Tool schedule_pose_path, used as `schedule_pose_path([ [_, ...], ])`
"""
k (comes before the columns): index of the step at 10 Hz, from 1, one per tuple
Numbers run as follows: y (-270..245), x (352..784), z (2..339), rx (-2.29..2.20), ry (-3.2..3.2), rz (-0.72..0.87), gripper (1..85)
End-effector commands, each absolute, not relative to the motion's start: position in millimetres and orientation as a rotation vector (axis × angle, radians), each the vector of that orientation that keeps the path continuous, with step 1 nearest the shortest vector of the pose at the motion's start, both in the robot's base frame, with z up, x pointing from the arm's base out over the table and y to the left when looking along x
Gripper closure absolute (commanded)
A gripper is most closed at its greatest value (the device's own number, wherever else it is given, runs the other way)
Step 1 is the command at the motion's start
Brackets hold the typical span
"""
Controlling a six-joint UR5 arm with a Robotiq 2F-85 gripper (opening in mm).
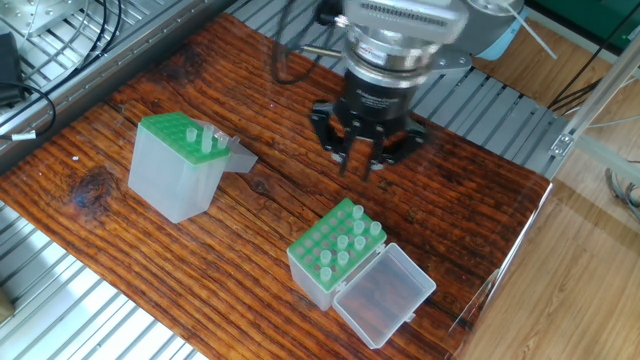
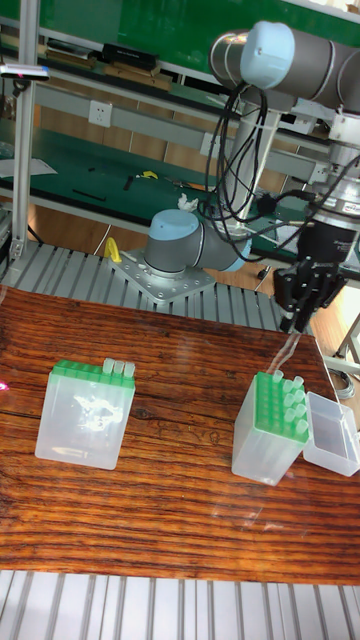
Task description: Transfer all large pipette tips from one holder to another
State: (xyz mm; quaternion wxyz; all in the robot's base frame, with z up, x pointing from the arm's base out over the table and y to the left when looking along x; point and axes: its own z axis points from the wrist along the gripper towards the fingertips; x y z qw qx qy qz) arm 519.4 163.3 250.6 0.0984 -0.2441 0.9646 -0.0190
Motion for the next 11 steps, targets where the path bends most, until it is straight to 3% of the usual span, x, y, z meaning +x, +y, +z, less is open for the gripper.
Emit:
schedule_pose_path([
  [1,99.4,543.5,247.0,-0.880,2.788,-0.156,54.3],
  [7,-13.8,576.1,216.8,-0.966,2.748,-0.298,55.3],
  [11,-31.9,583.0,197.8,-0.957,2.739,-0.301,55.3],
])
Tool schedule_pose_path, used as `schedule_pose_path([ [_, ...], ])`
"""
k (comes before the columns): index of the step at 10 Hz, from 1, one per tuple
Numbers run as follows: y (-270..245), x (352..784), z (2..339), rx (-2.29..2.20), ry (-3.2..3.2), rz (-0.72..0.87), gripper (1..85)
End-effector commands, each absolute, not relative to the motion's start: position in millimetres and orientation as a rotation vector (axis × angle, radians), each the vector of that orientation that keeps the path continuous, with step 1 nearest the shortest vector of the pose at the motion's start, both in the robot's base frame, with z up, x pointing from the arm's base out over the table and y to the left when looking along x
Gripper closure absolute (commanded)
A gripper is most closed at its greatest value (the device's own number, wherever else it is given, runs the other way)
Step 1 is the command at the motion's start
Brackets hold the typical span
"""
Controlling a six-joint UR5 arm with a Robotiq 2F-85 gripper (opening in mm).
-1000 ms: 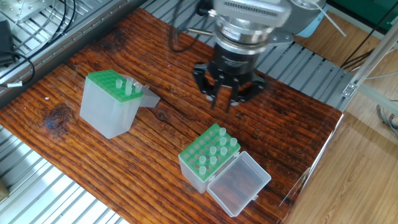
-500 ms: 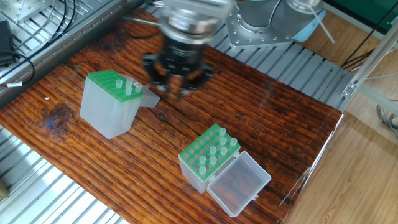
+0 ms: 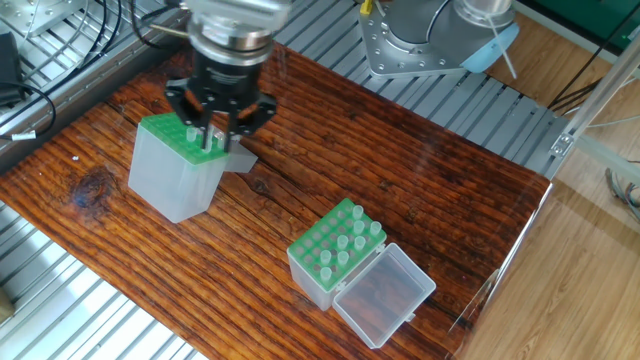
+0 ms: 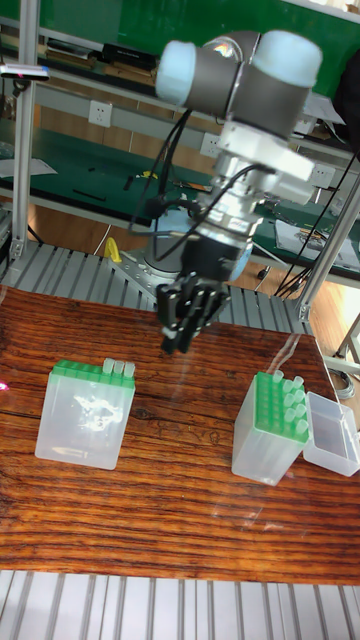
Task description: Transfer all large pipette tips from one holder to another
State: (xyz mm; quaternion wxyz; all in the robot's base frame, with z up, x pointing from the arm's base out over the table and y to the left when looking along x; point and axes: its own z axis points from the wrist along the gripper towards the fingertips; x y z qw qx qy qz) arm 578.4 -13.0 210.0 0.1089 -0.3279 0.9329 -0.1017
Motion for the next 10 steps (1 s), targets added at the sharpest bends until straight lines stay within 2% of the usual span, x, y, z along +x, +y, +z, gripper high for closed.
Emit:
schedule_pose_path([
  [1,-35.8,585.3,193.1,-0.950,2.739,-0.314,55.3],
  [4,8.4,569.5,223.7,-0.888,2.841,-0.187,49.3],
  [6,2.4,576.4,225.6,-0.701,2.861,-0.213,51.0],
  [7,-8.5,582.7,228.4,-0.618,2.855,-0.274,57.0],
  [9,-5.2,591.2,230.2,-0.638,2.817,-0.267,55.7],
  [10,-3.4,575.7,220.3,-0.614,2.847,-0.181,54.0],
])
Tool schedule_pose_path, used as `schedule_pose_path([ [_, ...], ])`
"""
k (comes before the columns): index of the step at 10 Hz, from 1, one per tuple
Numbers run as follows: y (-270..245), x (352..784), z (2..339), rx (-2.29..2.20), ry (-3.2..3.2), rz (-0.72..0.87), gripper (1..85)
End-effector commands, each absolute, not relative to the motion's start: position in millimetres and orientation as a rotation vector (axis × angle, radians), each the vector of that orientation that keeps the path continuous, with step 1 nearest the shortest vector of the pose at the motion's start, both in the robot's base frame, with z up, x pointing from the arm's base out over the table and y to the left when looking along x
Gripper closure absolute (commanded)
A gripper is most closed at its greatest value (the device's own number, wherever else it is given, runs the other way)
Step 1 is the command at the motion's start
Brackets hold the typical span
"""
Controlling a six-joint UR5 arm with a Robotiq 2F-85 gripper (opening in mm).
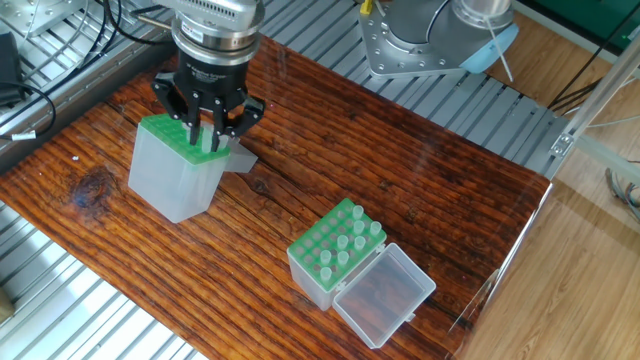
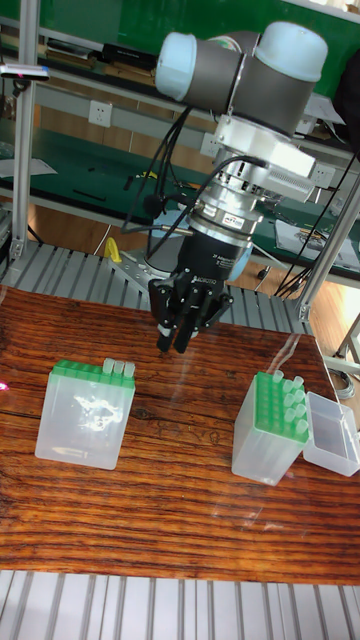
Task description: Transfer all large pipette tips from one holder to another
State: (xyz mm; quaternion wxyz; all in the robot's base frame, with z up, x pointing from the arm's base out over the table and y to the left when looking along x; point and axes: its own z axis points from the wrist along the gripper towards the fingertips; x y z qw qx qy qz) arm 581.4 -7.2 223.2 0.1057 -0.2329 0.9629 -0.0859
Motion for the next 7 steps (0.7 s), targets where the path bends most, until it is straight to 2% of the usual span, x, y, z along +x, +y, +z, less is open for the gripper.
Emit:
schedule_pose_path([
  [1,-18.1,568.8,213.4,-0.629,2.848,-0.197,54.0],
  [7,-41.7,565.8,181.3,-0.653,2.836,-0.239,54.3],
])
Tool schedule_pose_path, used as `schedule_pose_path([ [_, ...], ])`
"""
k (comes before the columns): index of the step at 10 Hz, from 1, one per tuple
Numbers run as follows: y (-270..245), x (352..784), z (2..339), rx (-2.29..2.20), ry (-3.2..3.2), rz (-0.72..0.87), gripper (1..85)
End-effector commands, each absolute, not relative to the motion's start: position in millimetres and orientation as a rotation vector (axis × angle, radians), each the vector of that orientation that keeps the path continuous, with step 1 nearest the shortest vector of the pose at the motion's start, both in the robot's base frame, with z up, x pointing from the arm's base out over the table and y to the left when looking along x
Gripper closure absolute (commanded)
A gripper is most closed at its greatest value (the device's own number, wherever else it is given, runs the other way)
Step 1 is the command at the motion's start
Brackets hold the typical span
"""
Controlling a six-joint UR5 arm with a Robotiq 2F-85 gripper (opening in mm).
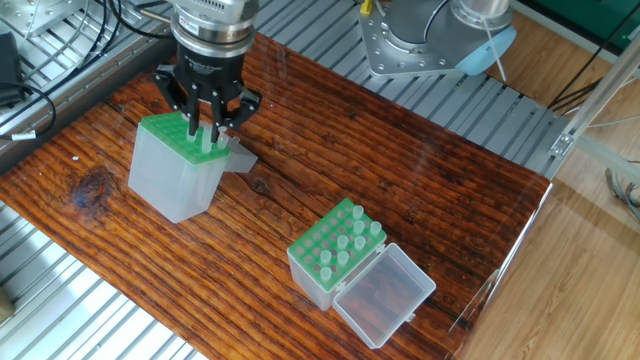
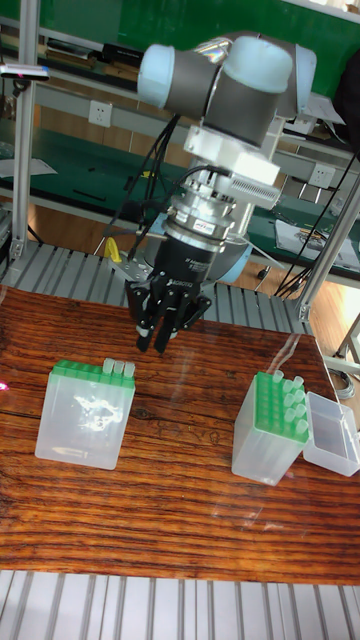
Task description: Transfer all large pipette tips from one holder to another
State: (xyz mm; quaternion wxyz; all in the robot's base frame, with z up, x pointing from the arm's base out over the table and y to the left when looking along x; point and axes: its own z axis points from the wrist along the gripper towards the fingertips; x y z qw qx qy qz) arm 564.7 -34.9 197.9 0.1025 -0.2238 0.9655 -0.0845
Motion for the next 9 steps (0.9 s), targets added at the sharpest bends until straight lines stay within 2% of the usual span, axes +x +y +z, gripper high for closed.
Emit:
schedule_pose_path([
  [1,-44.1,566.3,178.4,-0.657,2.834,-0.242,54.3],
  [9,-52.2,565.2,156.2,-0.633,2.838,-0.219,54.3],
])
